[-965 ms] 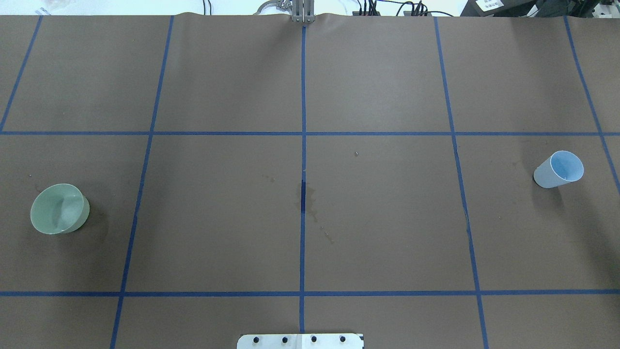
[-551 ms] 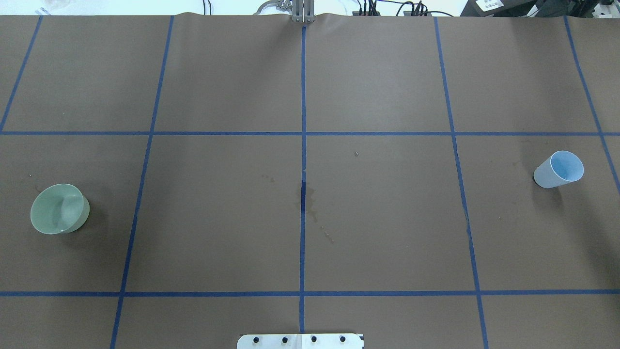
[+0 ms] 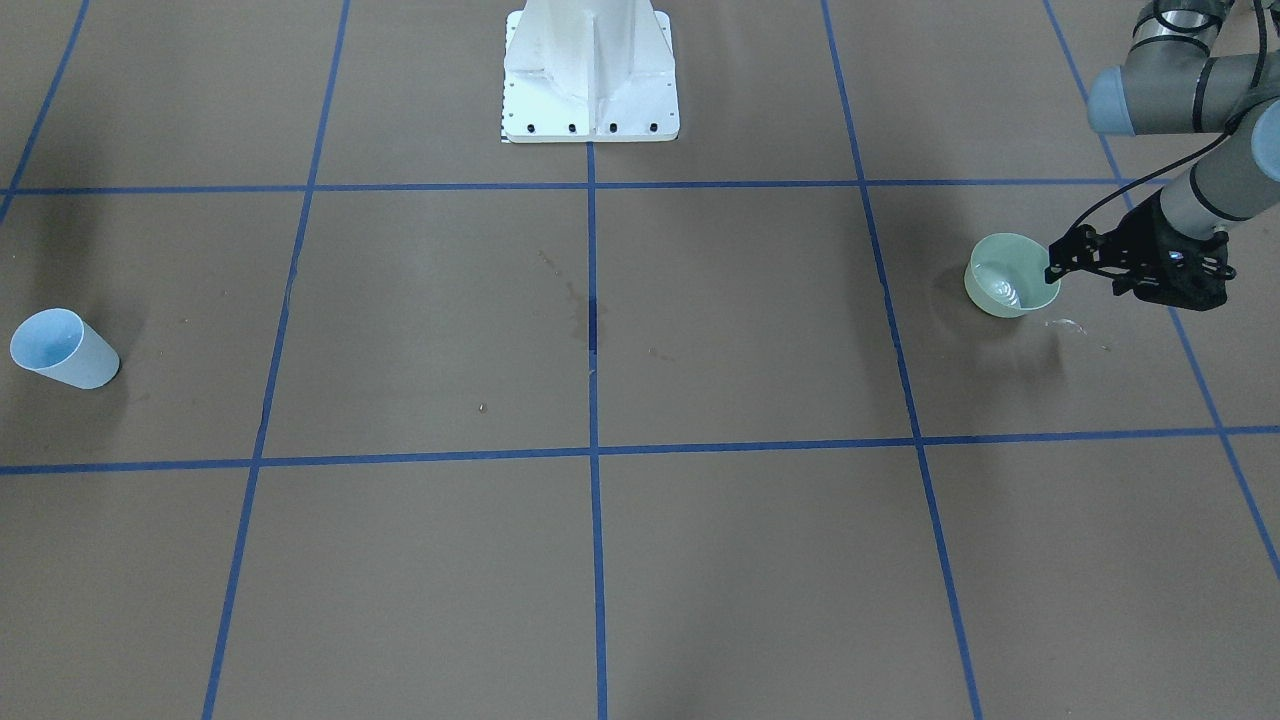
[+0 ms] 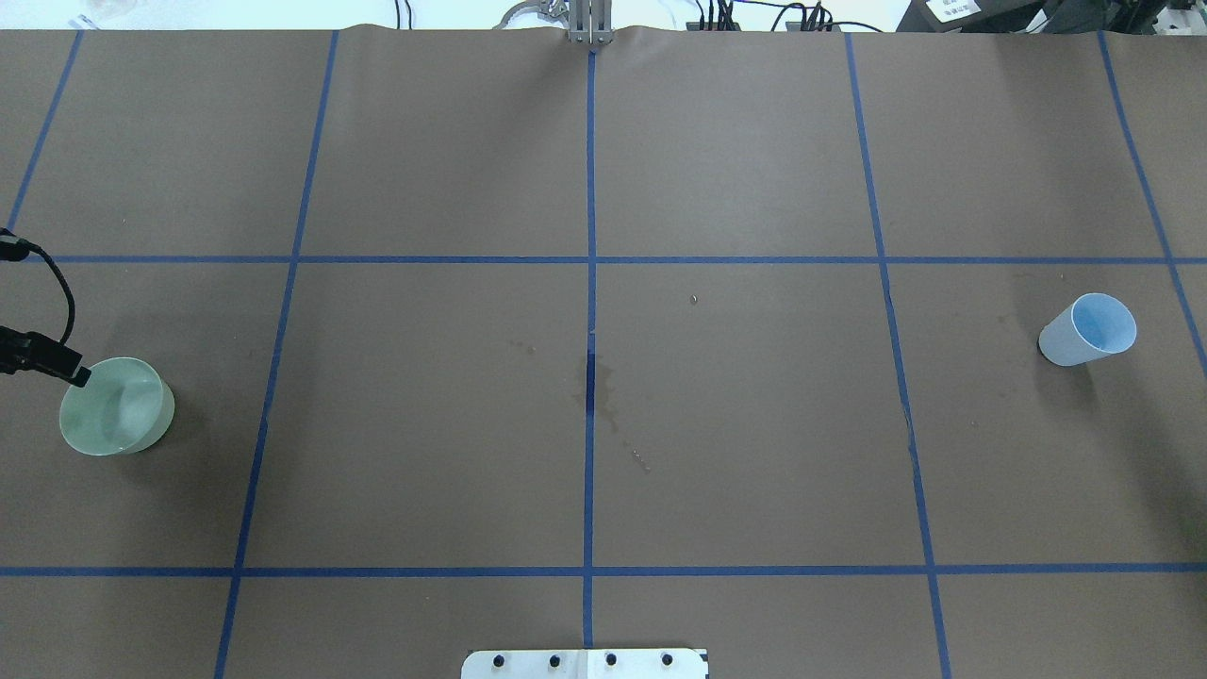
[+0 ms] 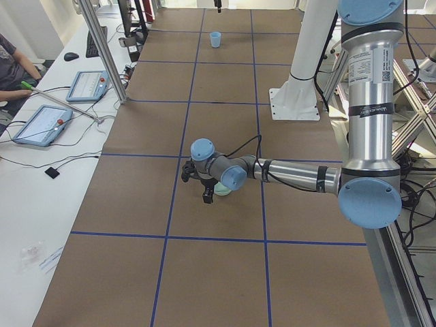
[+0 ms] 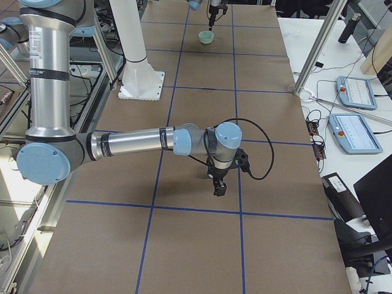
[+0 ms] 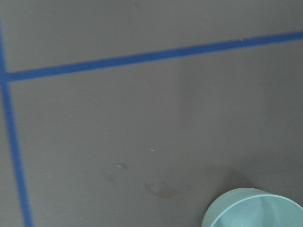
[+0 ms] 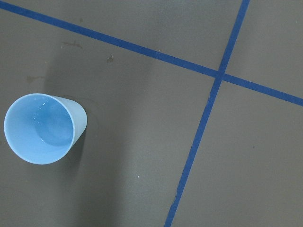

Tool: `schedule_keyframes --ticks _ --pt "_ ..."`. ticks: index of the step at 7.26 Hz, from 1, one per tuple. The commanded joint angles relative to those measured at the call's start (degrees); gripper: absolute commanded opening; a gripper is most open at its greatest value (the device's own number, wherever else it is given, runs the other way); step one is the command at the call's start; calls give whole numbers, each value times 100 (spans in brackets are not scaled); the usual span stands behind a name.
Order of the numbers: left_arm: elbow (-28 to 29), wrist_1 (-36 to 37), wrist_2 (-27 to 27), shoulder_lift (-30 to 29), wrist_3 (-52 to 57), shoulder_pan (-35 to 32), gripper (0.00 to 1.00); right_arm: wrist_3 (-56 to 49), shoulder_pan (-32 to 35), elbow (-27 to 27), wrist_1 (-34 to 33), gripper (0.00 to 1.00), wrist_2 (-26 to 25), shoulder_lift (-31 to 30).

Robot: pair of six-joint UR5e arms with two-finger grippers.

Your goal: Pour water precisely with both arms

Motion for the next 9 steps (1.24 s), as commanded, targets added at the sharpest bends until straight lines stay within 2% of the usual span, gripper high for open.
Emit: schedule_keyframes --ticks 1,3,4,5,7,9 --pt "58 -207 32 58 -43 231 99 -9 -33 8 0 99 0 0" --pt "233 -217 14 41 -51 257 99 -9 -33 8 0 99 0 0" --pt "260 -217 -3 -3 -43 266 57 -9 -33 8 0 99 0 0" --pt "260 -182 -56 -21 -156 284 4 -9 -33 8 0 99 0 0" --pt "278 -138 -239 -91 -367 284 0 -9 -33 17 0 99 0 0" --pt "278 -112 -792 -440 -699 284 0 -1 -41 43 0 99 9 0"
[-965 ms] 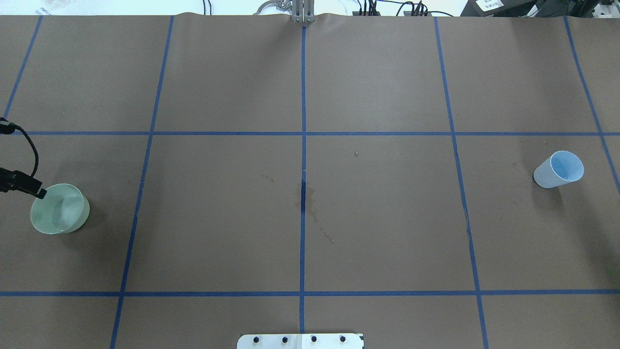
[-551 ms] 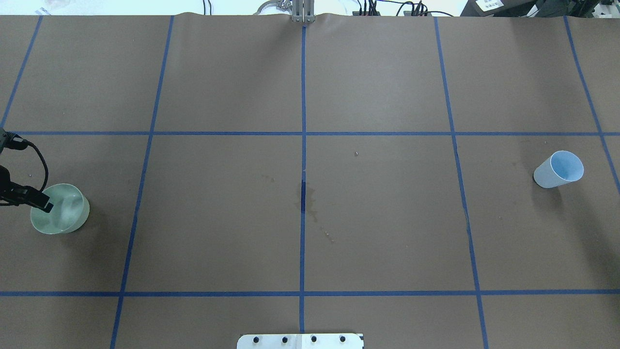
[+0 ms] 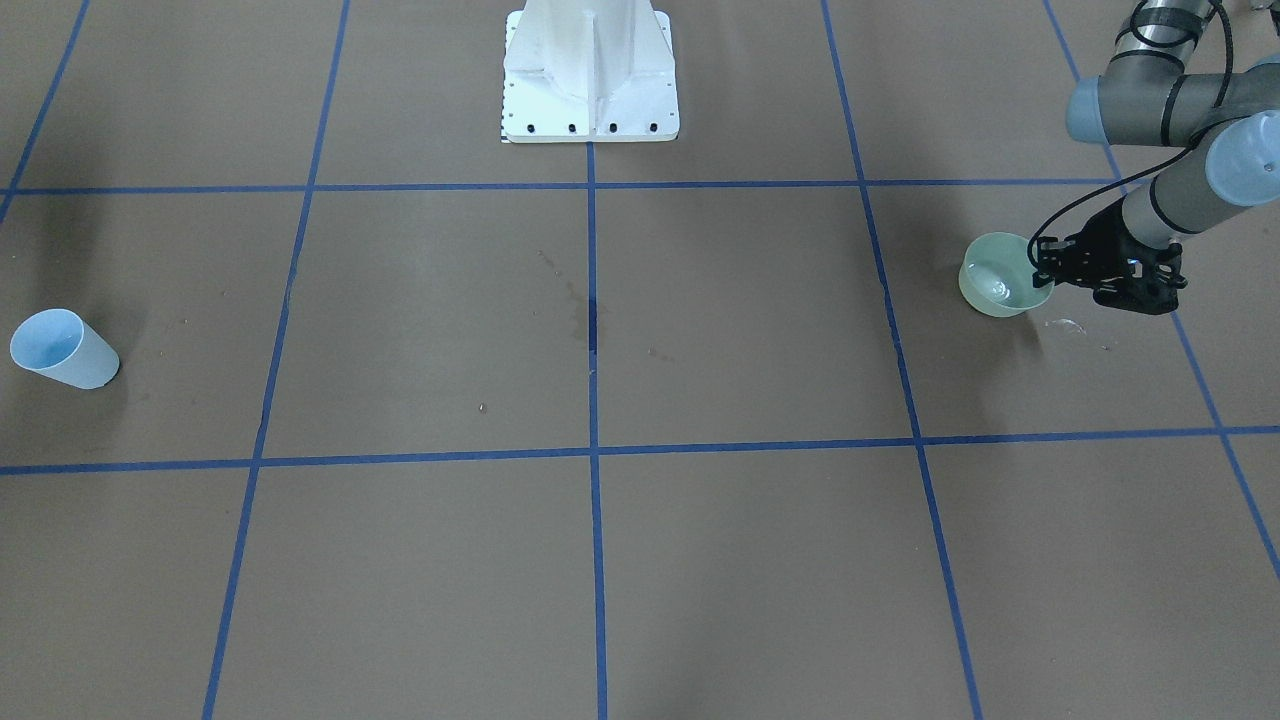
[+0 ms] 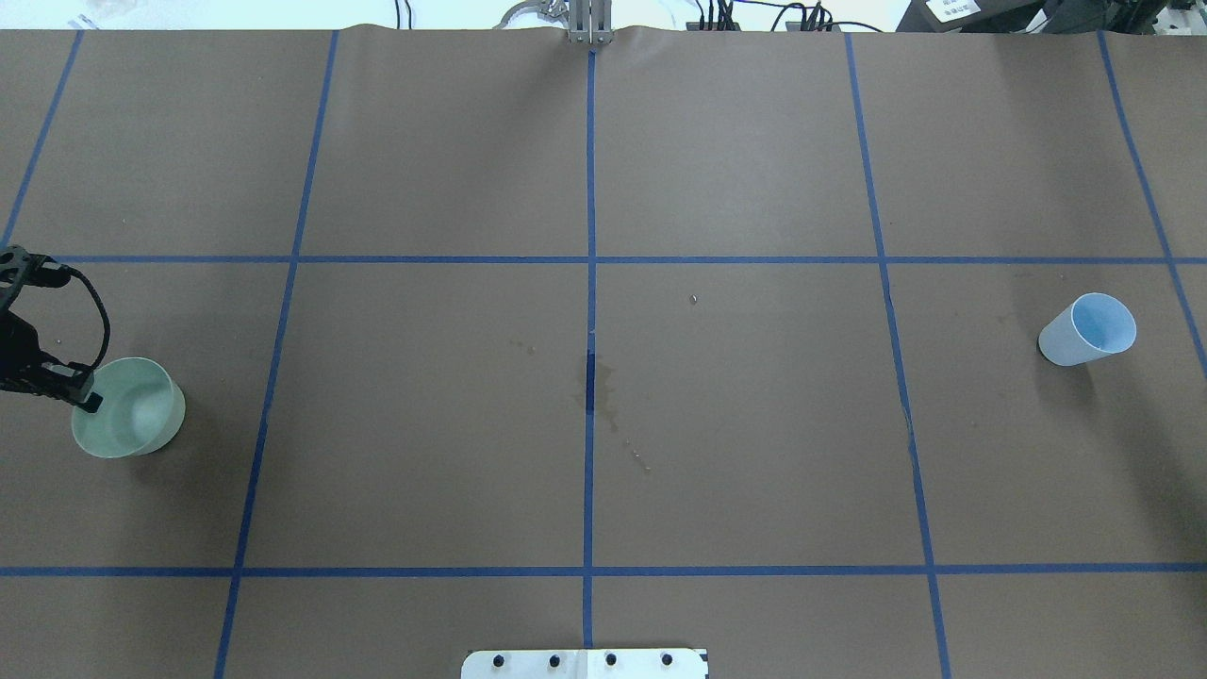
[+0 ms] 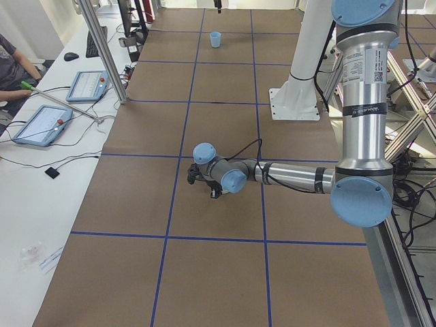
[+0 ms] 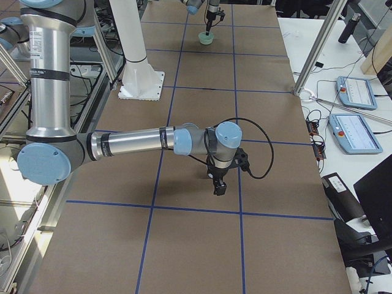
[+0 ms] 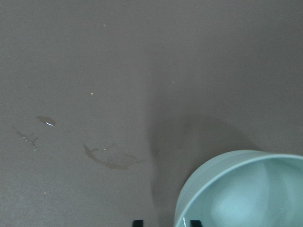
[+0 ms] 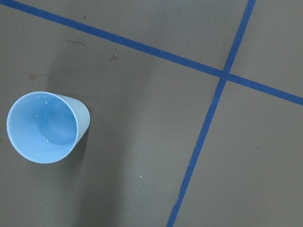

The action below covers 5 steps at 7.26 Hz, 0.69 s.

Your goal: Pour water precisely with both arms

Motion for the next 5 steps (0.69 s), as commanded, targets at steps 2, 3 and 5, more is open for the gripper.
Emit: schedule_keyframes --ticks 2,3,5 --pt "8 192 -530 -1282 -1367 9 0 7 -3 73 9 99 25 9" --pt "0 341 -530 -1784 -2008 201 0 7 -3 73 9 99 33 9" --pt "35 369 -138 -2620 -3221 1024 0 -1 -3 82 9 99 77 0"
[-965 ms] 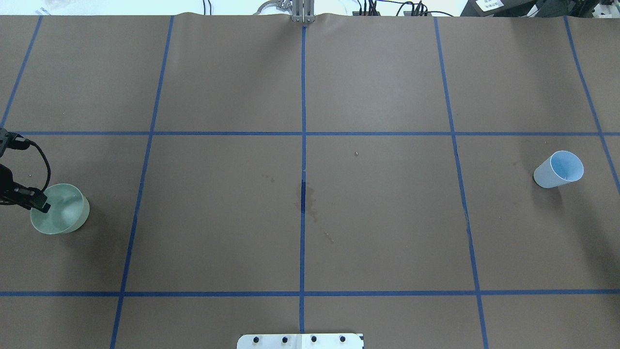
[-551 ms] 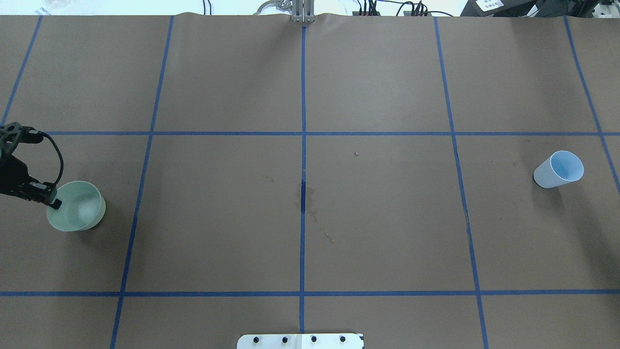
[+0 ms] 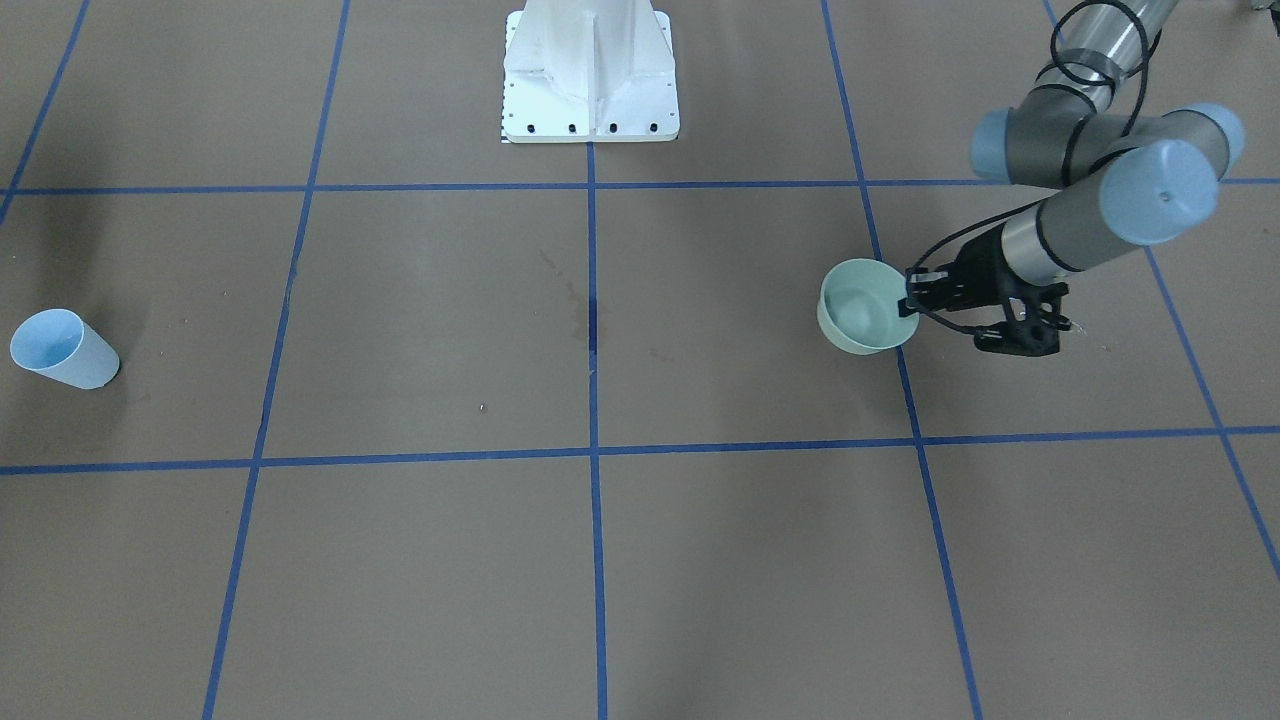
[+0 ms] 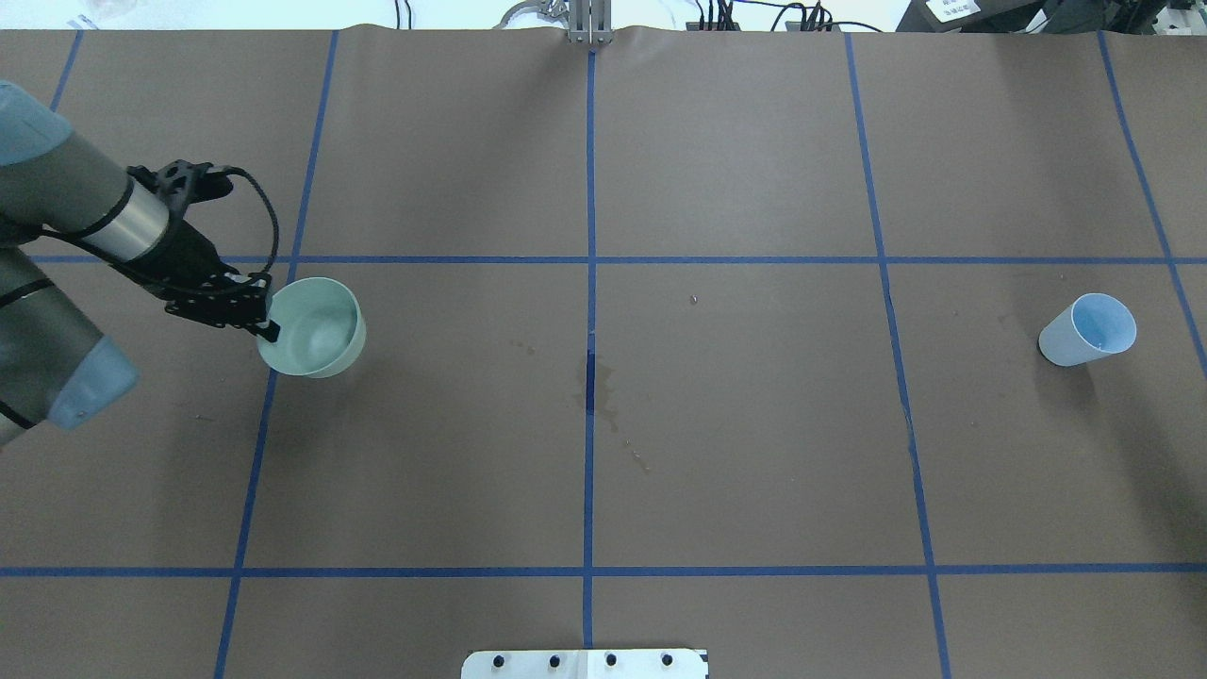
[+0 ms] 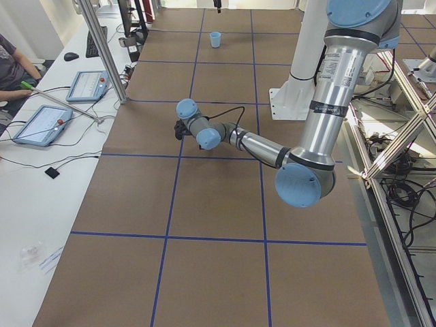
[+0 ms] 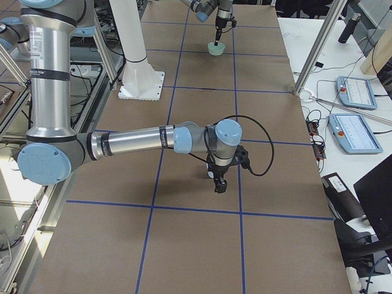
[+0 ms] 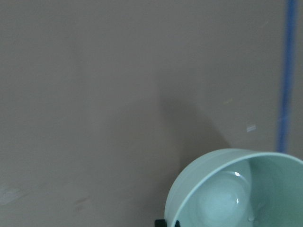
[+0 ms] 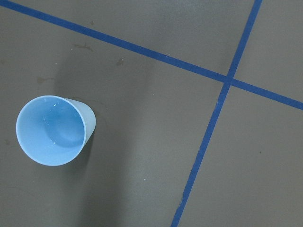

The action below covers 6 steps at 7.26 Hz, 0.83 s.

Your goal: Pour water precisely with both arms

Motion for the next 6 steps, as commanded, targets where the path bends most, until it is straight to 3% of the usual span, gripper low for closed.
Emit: schedule_keyframes --ticks 1,3,6 --pt "274 48 719 -1135 -1269 915 0 -7 0 9 0 99 50 -7" --pt "767 143 1065 -1973 -1851 1296 0 -7 0 44 0 99 50 -7" --pt "900 548 1533 -2440 -1915 1640 0 2 0 44 0 99 59 -7"
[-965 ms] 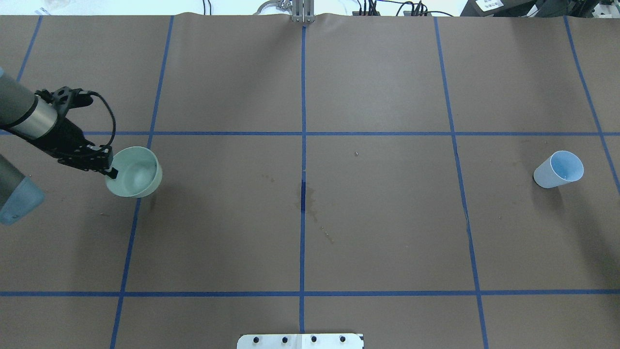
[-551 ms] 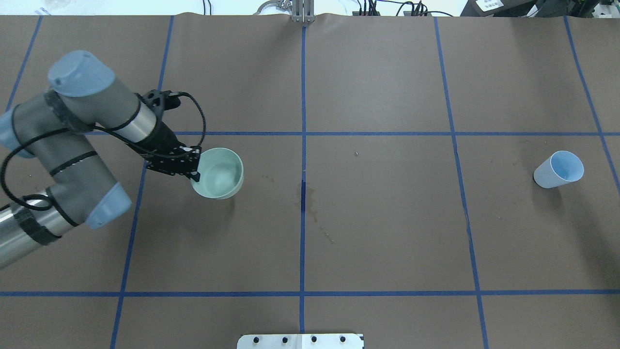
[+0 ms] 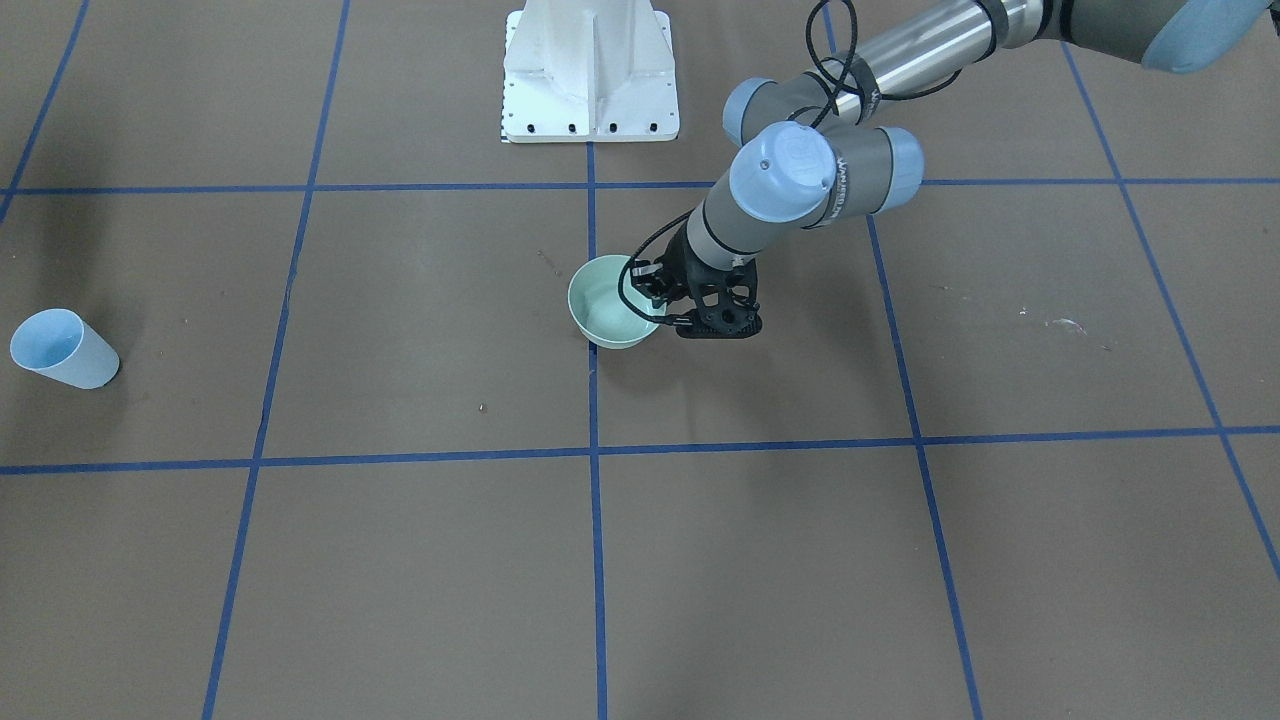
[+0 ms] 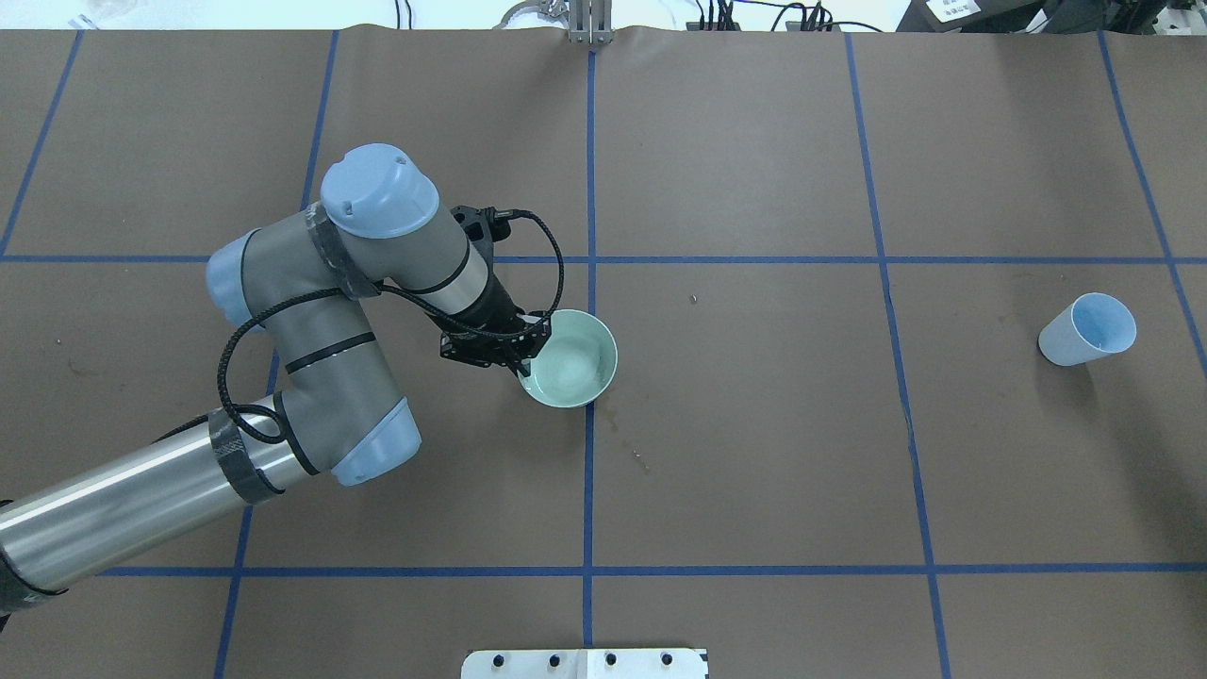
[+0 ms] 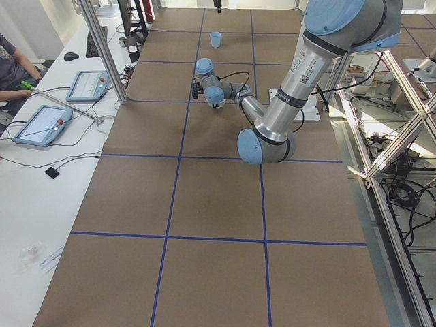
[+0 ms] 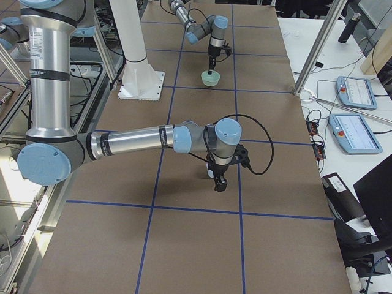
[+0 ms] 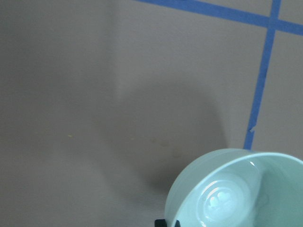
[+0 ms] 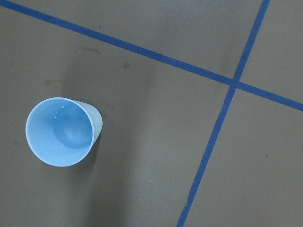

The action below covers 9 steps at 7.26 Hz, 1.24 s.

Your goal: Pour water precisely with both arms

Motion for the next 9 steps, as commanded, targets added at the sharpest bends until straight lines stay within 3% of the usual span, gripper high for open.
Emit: schedule_keyframes --ticks 1,3,6,7,9 --pt "160 120 118 -235 -67 121 0 1 0 1 0 99 1 0" --pt "449 111 364 -410 -58 244 0 1 0 1 0 99 1 0" --pt "442 111 382 -402 -58 253 0 -8 0 1 0 99 1 0" --pt "424 111 382 -393 -58 244 13 1 0 9 0 99 10 0" --pt "407 111 382 -376 -58 227 13 1 0 27 0 99 10 0"
